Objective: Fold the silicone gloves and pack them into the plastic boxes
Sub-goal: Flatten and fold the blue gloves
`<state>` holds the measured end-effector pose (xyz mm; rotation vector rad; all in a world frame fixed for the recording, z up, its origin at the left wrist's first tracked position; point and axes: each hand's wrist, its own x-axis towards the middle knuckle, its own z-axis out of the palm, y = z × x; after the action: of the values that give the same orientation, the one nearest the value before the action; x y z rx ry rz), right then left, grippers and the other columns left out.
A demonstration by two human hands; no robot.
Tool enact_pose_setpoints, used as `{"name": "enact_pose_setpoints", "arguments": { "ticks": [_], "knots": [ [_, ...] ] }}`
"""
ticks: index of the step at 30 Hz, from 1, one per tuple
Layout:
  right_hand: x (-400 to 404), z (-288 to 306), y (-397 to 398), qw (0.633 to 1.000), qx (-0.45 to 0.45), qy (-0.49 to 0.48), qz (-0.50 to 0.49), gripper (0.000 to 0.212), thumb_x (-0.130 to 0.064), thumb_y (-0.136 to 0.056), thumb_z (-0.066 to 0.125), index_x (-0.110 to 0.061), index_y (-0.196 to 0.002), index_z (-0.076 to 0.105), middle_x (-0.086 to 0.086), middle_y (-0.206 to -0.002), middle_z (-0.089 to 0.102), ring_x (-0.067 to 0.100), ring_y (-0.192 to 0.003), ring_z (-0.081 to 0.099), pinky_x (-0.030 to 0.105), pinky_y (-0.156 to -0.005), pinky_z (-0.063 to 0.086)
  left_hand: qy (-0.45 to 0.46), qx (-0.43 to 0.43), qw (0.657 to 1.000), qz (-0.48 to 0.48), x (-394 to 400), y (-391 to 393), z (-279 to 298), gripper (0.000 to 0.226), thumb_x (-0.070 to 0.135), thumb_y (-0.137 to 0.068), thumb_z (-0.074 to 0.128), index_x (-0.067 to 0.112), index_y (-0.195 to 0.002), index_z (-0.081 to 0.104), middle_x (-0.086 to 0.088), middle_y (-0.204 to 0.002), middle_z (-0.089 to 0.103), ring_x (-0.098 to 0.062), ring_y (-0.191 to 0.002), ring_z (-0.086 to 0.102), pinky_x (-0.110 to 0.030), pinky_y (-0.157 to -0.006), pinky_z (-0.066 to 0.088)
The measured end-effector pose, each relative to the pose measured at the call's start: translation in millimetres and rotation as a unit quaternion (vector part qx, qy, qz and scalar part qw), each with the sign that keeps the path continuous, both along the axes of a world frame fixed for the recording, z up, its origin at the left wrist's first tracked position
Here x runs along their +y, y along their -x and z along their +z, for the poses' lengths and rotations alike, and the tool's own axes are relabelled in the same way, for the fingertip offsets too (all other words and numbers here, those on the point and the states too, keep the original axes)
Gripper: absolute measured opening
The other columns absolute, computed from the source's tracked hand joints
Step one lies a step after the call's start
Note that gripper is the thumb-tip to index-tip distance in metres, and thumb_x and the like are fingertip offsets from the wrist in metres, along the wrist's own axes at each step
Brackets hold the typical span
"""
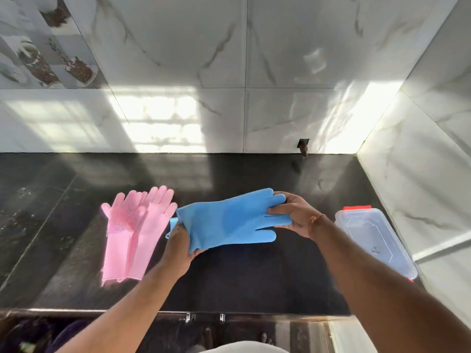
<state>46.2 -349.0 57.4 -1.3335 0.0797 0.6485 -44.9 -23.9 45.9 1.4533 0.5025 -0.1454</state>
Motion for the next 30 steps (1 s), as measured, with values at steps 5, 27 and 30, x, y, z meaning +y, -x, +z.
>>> {"name": "enact_pose_setpoints", "arguments": {
  "ticks": [5, 27, 30],
  "knots": [
    [19.1, 3.8, -9.0, 0.991, -0.012, 0.114, 0.067, 0.034, -0.003, -0.087, 0.080, -0.021, -0.116, 0.082, 0.012, -0.116, 0.081, 0.029, -0.107, 0.080, 0.039, -0.088, 0.066, 0.075, 0.114, 0.990, -0.022, 8.8, 48.9, -30.8, 0.027, 0.021, -0.118, 0.049, 0.023, -0.138, 0.067, -0.015, -0.125, 0.077, -0.031, -0.114, 0.077, -0.057, -0.094, 0.066],
    [182.1, -14.5, -68.4, 0.906, -0.192, 0.342, 0.158, 0.025, -0.005, -0.088, 0.080, -0.019, -0.106, 0.087, -0.002, -0.098, 0.084, 0.017, -0.097, 0.079, 0.034, -0.096, 0.064, -0.652, -0.093, 0.713, -0.243, 45.6, 50.0, -39.0, 0.045, 0.063, -0.092, 0.049, 0.028, -0.117, 0.065, 0.013, -0.079, 0.066, -0.016, -0.073, 0.069, -0.032, -0.066, 0.061],
    [187.0, -20.7, -70.5, 0.905, -0.207, 0.344, 0.141, 0.023, -0.005, -0.093, 0.074, -0.016, -0.110, 0.085, -0.001, -0.101, 0.083, 0.019, -0.101, 0.079, 0.038, -0.099, 0.063, -0.639, -0.233, 0.687, -0.255, 19.5, 20.0, -60.8, 0.045, 0.047, -0.098, 0.057, 0.025, -0.137, 0.061, 0.003, -0.138, 0.066, -0.027, -0.124, 0.067, -0.045, -0.096, 0.058]
  ]
}}
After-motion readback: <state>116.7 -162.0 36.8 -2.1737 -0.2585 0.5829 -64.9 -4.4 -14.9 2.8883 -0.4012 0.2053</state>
